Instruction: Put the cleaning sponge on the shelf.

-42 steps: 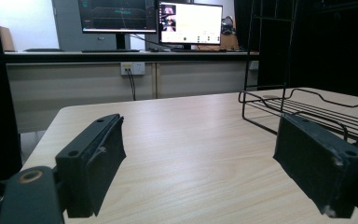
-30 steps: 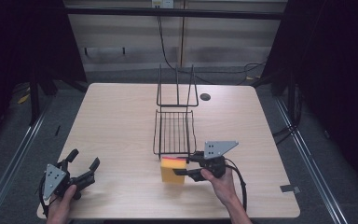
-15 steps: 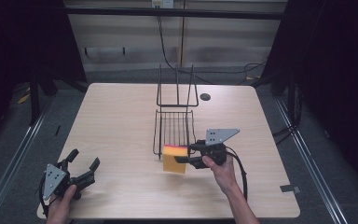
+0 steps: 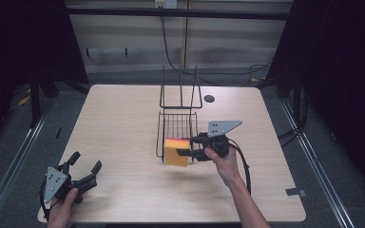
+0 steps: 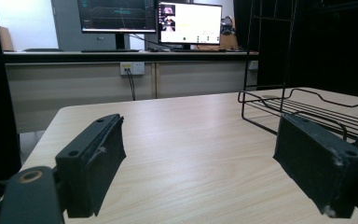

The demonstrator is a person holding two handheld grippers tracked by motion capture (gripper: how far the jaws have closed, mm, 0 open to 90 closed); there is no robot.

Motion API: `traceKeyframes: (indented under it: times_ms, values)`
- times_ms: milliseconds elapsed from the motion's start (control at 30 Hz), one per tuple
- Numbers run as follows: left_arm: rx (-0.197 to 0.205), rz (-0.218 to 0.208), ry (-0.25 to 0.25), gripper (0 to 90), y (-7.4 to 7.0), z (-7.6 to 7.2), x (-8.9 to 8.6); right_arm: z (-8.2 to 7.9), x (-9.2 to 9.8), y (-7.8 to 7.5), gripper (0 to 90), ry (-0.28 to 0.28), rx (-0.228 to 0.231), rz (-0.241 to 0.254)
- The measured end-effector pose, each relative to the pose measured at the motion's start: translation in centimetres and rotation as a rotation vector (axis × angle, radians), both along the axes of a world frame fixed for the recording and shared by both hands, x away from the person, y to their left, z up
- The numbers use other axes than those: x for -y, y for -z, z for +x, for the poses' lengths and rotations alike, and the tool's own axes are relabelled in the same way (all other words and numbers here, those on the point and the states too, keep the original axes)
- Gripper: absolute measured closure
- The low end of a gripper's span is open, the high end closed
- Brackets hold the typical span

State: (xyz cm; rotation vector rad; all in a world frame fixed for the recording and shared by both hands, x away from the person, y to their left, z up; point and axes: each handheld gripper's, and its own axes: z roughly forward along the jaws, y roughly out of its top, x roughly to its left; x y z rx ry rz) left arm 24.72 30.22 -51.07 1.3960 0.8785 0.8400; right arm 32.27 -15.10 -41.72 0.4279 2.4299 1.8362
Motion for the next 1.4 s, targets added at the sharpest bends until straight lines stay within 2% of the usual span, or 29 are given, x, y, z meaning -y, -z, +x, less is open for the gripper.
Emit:
traceKeyframes:
  times_ms: [67,300,400,467,700,1033,1233,1400]
  values:
    - [0.0,0.001,0.0,15.7,0.0,0.0,0.0,0.3,0.1,0.1,60.4,0.004,-0.007,0.01]
    - [-0.003,0.002,0.002,15.7,0.0,0.0,0.0,1.4,0.2,-0.3,60.5,0.007,0.006,-0.006]
    - [0.0,-0.001,0.0,15.7,0.0,0.0,0.0,1.9,0.2,-0.3,60.5,0.013,-0.003,-0.003]
    - [0.0,-0.002,0.0,15.7,0.0,0.0,0.0,2.3,0.2,-0.3,60.5,0.022,-0.001,-0.024]
    - [-0.002,0.0,0.001,15.7,0.0,0.0,0.0,3.0,0.2,-0.6,60.4,0.029,0.002,0.002]
    - [0.0,0.0,0.0,15.7,0.0,0.0,0.0,4.1,0.2,-0.9,60.5,0.031,-0.003,-0.016]
    - [0.0,-0.002,0.0,15.7,0.0,0.0,0.0,4.9,0.1,0.1,60.4,0.028,-0.022,-0.044]
    - [0.0,-0.001,0.0,15.7,0.0,0.0,0.0,5.5,0.1,0.8,60.3,0.035,-0.028,-0.043]
